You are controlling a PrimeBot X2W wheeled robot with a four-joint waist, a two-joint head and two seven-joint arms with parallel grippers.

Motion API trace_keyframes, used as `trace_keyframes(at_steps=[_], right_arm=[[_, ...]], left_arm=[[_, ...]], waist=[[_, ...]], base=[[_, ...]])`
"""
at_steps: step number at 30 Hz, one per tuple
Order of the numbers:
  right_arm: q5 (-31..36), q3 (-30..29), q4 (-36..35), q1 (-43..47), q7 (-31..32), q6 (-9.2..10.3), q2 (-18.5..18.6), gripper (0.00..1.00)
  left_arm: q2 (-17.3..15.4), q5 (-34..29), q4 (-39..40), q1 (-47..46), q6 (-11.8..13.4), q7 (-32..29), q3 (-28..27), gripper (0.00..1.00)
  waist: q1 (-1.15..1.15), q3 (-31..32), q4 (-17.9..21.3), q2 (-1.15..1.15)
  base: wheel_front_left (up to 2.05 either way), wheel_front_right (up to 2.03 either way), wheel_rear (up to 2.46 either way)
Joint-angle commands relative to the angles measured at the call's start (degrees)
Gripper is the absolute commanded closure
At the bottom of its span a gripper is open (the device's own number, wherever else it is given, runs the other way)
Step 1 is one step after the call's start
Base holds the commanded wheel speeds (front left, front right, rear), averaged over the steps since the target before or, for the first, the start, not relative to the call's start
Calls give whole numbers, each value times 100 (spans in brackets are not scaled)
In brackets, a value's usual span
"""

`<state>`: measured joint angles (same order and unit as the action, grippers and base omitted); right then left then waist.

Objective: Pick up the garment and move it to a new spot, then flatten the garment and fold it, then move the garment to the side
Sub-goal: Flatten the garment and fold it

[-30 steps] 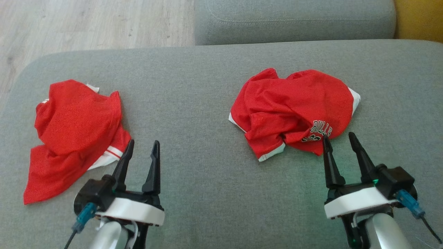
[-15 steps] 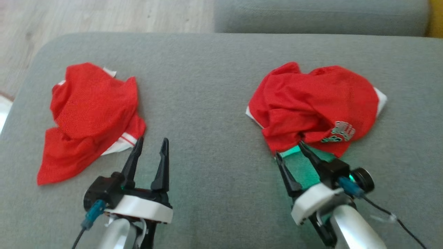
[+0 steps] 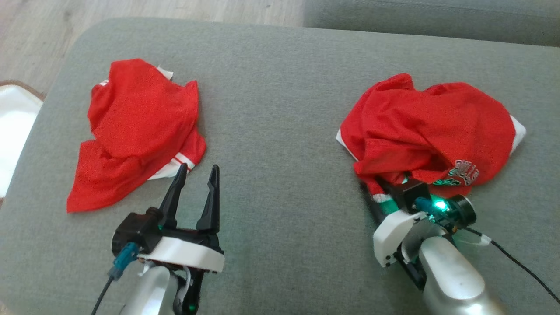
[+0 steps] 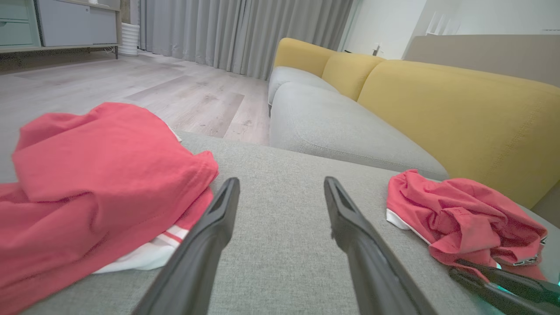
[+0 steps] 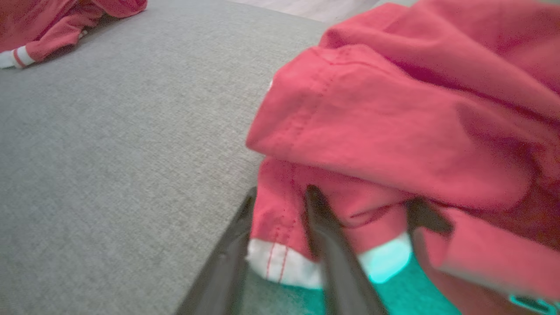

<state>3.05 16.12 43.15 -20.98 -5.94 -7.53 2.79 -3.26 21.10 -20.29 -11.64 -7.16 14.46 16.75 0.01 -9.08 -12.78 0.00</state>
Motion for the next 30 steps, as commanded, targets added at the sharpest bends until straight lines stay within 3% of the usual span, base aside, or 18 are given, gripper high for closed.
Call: trace_keyframes(at_steps=[1, 16, 23, 26, 27, 28, 29, 30], right_arm=[[-33, 38, -56, -128, -3, 4, 9, 100], [-1284, -1389, -1113, 310, -659, 4, 9, 100], [-1720, -2777, -1070, 496, -353, 4, 9, 100], [-1543, -3541, -819, 474, -266, 4, 9, 100], [-1369, -3807, -739, 447, -282, 4, 9, 92], [-1204, -3997, -670, 401, -312, 4, 9, 7], [-1078, -4112, -613, 342, -360, 4, 9, 0], [-946, -4148, -597, 282, -448, 4, 9, 0]], left_arm=[[-28, -60, 134, -181, -29, 53, -217, 0], [-44, -157, 242, -88, -32, 53, -379, 0], [-45, -182, 268, -55, -32, 53, -358, 0], [-44, -184, 272, -50, -32, 53, -345, 0], [-43, -183, 271, -51, -32, 53, -339, 0], [-42, -180, 270, -53, -33, 53, -330, 0], [-42, -178, 267, -56, -33, 53, -321, 0], [-43, -177, 264, -58, -33, 53, -316, 0]], waist=[[-1, 32, 53, 0], [-1, 266, 925, 0], [-1, 274, 1165, 0], [-1, 265, 1221, 0], [-1, 259, 1234, 0], [-1, 254, 1247, 0], [-1, 251, 1256, 0], [-1, 249, 1268, 0]], base=[[0, 0, 0], [0, 0, 0], [0, 0, 0], [0, 0, 0], [0, 0, 0], [0, 0, 0], [0, 0, 0], [0, 0, 0]])
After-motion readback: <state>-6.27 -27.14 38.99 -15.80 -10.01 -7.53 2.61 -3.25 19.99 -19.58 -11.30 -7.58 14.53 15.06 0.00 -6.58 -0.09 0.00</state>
